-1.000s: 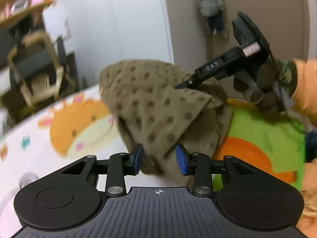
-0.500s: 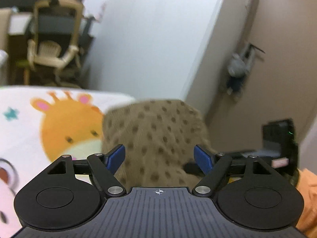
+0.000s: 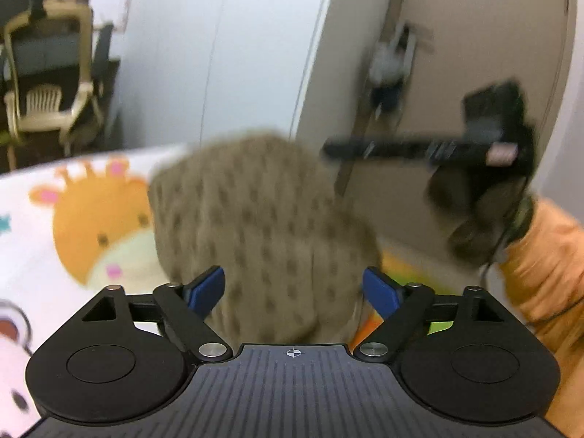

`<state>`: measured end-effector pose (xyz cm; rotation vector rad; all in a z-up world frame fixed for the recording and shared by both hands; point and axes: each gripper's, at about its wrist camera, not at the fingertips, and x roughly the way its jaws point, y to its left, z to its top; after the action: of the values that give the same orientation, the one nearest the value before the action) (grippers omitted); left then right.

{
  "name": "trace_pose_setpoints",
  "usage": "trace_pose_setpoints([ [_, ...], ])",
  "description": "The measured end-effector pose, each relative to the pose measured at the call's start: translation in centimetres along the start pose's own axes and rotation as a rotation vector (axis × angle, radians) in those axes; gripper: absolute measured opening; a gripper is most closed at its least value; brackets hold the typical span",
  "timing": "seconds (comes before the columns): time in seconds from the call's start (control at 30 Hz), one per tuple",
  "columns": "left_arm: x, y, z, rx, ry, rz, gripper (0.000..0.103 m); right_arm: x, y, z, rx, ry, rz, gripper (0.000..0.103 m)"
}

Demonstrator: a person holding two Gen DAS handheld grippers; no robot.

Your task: Fold clothes

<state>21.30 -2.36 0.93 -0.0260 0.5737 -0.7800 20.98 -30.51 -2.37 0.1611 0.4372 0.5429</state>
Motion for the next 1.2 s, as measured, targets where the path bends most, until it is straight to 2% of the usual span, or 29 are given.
trace_pose_setpoints([
  [0.1, -0.2, 1.1, 2.6, -0.046, -0.104, 0.001, 0.09, 3.7, 1.0, 1.6, -0.112, 0.012, -0.017, 0.057],
  [0.17, 1.0, 2.1, 4.3, -0.094, -0.147, -0.008, 0.09, 7.1, 0.8, 1.8, -0.151, 0.064, -0.064, 0.057],
  [0.23, 3.4, 3.2, 5.5, -0.14, -0.155, -0.038, 0.09, 10.9, -0.3, 1.3, -0.122, 0.159, -0.106, 0.057],
  [0.3, 6.5, 4.5, 6.1, -0.188, -0.114, -0.039, 0.09, 13.0, -1.5, 0.5, -0.064, 0.221, -0.118, 0.058],
  [0.37, 8.9, 6.1, 6.1, -0.252, -0.052, -0.016, 0.09, 12.6, -2.0, 0.2, -0.038, 0.216, -0.119, 0.061],
  [0.47, 10.9, 8.6, 5.3, -0.338, -0.005, -0.01, 0.089, 10.3, -2.3, 0.1, -0.03, 0.188, -0.129, 0.063],
  [0.57, 11.2, 9.9, 4.4, -0.383, -0.012, -0.044, 0.09, 6.3, -1.3, -0.7, -0.033, 0.162, -0.066, 0.065],
  [0.63, 11.9, 10.5, 4.2, -0.393, -0.007, -0.053, 0.091, 5.5, -0.1, -2.1, -0.053, 0.199, -0.036, 0.065],
  [0.73, 12.6, 10.8, 4.1, -0.372, 0.001, -0.041, 0.09, 6.0, 1.6, -4.9, -0.141, 0.276, -0.057, 0.068],
  [0.83, 11.9, 10.5, 4.2, -0.351, -0.009, -0.02, 0.09, 6.3, 2.7, -6.1, -0.248, 0.281, -0.104, 0.073],
  [0.93, 9.3, 9.3, 4.3, -0.323, -0.021, 0.043, 0.09, 5.3, 3.6, -5.5, -0.295, 0.248, -0.115, 0.073],
  [1.0, 6.8, 7.6, 3.4, -0.234, -0.027, 0.104, 0.09, 4.0, 4.5, -5.2, -0.341, 0.213, -0.115, 0.073],
  [1.07, 4.4, 5.3, 1.8, -0.1, -0.023, 0.171, 0.09, 2.6, 5.6, -5.5, -0.388, 0.188, -0.12, 0.073],
  [1.13, 2.8, 3.0, -0.1, 0.022, 0.0, 0.216, 0.09, 1.7, 6.7, -6.2, -0.426, 0.175, -0.149, 0.069],
  [1.2, 2.6, 1.5, -1.6, 0.098, 0.022, 0.253, 0.09, 1.6, 7.8, -7.2, -0.474, 0.187, -0.167, 0.066],
])
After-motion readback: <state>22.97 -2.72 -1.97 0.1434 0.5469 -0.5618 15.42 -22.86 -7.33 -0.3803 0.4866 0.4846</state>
